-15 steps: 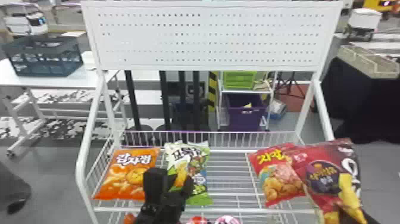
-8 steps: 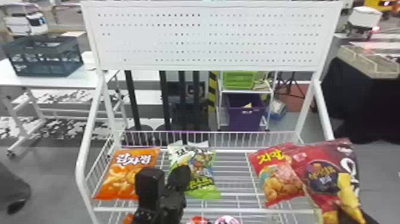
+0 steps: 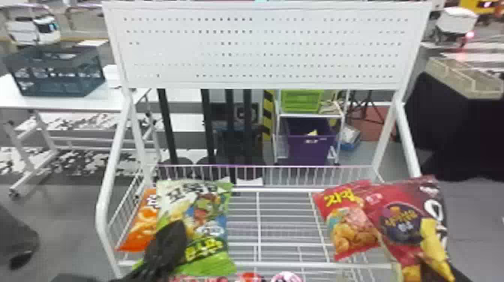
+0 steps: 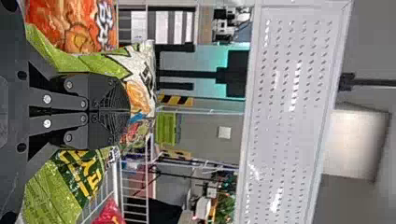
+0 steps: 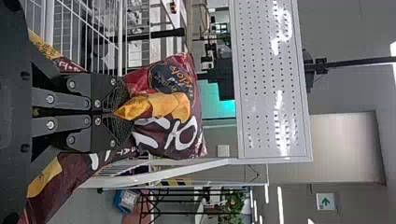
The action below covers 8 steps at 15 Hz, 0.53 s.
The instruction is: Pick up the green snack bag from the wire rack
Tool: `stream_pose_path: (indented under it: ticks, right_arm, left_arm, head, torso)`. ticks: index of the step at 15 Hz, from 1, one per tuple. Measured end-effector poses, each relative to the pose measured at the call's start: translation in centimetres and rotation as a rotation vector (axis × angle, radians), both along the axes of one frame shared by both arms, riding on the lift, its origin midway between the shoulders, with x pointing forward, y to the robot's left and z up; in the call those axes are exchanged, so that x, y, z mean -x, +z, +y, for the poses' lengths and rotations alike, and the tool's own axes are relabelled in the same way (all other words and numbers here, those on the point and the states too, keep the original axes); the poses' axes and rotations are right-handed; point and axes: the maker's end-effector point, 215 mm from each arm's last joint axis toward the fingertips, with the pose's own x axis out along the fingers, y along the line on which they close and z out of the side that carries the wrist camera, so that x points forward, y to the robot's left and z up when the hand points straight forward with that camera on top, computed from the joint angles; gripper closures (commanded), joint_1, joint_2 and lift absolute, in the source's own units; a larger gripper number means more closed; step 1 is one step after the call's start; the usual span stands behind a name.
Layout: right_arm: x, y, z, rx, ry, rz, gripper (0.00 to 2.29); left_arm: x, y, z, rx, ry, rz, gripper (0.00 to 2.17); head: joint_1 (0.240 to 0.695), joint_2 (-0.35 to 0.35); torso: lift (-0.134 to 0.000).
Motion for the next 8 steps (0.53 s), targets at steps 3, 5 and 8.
stream_pose_path:
  ticks: [3, 5, 8]
  right_arm:
    - [-0.1, -0.1, 0.1, -0.003, 0.002, 0.001, 2.19]
    - [-0.1, -0.1, 0.1, -0.004, 0.001, 0.001, 2.18]
    - [-0.1, -0.2, 0.0, -0.006, -0.001, 0.003, 2.19]
  left_arm:
    - [2.4, 2.0, 2.8, 0.014, 0.050, -0.074, 2.14]
    - [3.2, 2.5, 3.7, 0.015, 0.071, -0.098, 2.14]
    - [3.8, 2.7, 4.2, 0.012, 0.084, -0.119, 2.14]
  head:
    - [0.499, 0.000]
    - [0.499, 0.000]
    - [0.499, 0.000]
  torso:
    - [0.000]
    - [0.000]
    - [0.000]
